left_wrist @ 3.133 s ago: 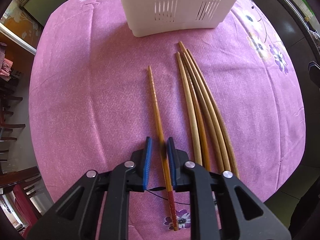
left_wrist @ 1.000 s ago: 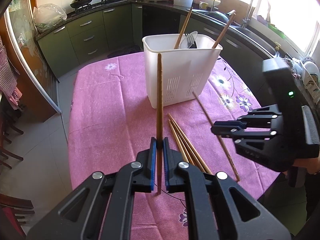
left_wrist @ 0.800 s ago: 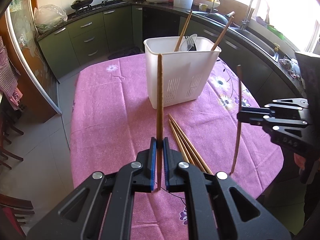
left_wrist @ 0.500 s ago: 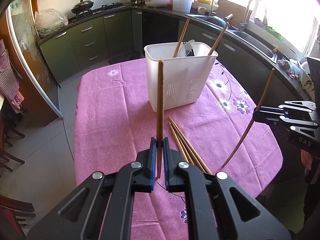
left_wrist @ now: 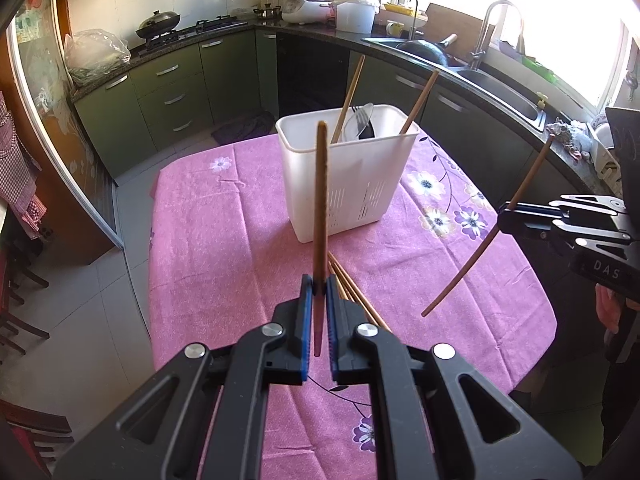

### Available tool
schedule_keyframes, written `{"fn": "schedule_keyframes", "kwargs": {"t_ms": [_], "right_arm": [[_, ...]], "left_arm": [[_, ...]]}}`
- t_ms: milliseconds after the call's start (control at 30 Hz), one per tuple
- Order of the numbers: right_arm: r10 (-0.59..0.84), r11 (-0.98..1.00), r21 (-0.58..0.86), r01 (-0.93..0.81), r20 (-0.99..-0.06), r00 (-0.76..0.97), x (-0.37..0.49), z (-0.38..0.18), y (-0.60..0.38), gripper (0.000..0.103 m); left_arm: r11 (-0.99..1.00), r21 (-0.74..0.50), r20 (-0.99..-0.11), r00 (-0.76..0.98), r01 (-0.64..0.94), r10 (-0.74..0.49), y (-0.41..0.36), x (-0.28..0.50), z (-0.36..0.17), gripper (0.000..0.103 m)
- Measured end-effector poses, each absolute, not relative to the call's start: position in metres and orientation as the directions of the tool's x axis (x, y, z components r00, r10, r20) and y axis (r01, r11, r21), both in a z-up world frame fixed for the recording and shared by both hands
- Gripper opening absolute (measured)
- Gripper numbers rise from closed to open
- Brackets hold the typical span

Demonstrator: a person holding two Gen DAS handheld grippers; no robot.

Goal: Organize utensils
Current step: 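Lower the left tool's chopstick into the white holder and open it while the right carries its chopstick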

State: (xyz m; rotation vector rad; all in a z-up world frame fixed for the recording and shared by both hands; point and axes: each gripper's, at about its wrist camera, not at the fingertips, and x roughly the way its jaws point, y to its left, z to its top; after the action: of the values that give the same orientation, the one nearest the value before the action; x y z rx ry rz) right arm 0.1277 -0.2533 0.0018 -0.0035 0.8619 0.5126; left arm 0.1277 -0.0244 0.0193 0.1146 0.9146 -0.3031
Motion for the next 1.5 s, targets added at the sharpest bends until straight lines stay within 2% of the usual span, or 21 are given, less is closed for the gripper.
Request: {"fn": "schedule_keyframes", "kwargs": {"t_ms": [367,600,733,1100,1200,1333,1500], "right_arm": [[0.431,0.885,0.198,-0.421,-0.691,0.58,0.137,0.037,-0.268,0.007],[0.427,0.888,0.209,-0.41,-0.703,0.568,0.14,0.029,-0.276,0.007],[0.425,0.889,0.209,-0.407,-0.706,0.566,0.139,0.028,-0.279,0.007],[0.412,0.902,0.197,-0.384,-0.657,0.631,0.144,0.059,-0.295,0.007],[0.407,0.908,0.199,-0.368,-0.626,0.665,0.153,0.08,-0.3,0.007],[0.402,0.915,0.224,-0.335,-0.568,0.718,0.172,0.113,-0.311,0.007],[0.405,0.912,0.27,-0.308,-0.495,0.769,0.199,0.147,-0.318,0.007]], "left_arm": [[0.939,-0.085,-0.68,0.67,0.332,-0.298,-0.038,0.167,0.116,0.007],[0.953,-0.044,-0.61,0.748,0.299,-0.263,-0.05,0.202,0.159,0.007],[0.963,-0.027,-0.618,0.753,0.267,-0.226,-0.056,0.228,0.15,0.007],[0.963,-0.034,-0.783,0.592,0.267,-0.192,-0.065,0.255,0.067,0.007],[0.96,-0.033,-0.788,0.583,0.279,-0.197,-0.064,0.247,0.062,0.01],[0.956,-0.05,-0.774,0.594,0.291,-0.221,-0.059,0.229,0.068,0.021],[0.952,-0.045,-0.748,0.622,0.301,-0.232,-0.049,0.2,0.078,0.022]]}}
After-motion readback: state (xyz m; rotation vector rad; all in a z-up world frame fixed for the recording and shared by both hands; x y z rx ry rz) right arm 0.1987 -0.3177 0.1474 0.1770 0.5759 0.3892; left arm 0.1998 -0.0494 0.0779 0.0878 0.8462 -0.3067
